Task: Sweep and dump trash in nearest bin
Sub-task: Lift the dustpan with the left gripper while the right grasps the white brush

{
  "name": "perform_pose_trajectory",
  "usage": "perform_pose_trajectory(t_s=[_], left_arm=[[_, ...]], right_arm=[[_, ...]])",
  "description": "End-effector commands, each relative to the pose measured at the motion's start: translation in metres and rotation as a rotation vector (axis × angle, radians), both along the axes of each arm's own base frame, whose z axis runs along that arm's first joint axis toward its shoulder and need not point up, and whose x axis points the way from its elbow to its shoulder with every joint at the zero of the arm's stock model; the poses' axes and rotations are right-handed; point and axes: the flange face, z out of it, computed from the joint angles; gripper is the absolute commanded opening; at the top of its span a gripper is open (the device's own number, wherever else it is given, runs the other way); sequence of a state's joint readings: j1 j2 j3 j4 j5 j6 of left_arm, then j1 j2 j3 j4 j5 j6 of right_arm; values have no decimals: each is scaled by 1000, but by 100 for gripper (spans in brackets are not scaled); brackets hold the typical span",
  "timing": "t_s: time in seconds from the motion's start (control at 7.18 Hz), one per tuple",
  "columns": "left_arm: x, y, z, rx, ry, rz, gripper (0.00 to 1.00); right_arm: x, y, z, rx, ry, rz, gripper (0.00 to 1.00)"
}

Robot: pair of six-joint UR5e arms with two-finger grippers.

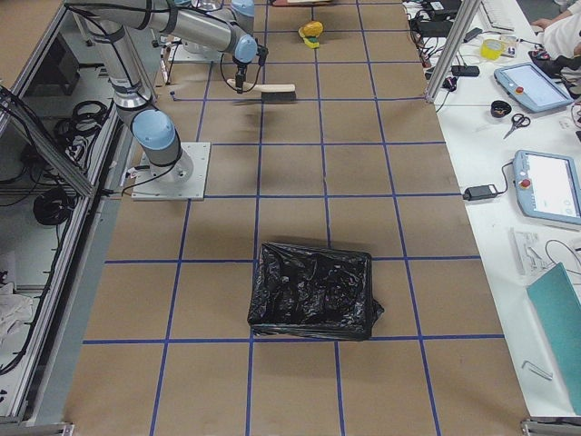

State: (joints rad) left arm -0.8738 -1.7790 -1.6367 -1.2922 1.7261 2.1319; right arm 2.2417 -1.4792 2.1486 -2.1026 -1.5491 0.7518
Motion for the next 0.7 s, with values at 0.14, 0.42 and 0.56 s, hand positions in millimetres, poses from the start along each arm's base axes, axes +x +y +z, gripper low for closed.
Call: perform_pose_trajectory(t_s=[0.14,0.42,0.56], left_arm=[[20,28,-56,22,73,29,0],[23,28,-80,12,-18,5,0],[25,25,-87,19,-13,-30,0]], right_arm=[[10,8,-1,-33,-12,39,85],[11,6,0,-44,-21,42,63],[10,7,-1,-42,-19,36,53]])
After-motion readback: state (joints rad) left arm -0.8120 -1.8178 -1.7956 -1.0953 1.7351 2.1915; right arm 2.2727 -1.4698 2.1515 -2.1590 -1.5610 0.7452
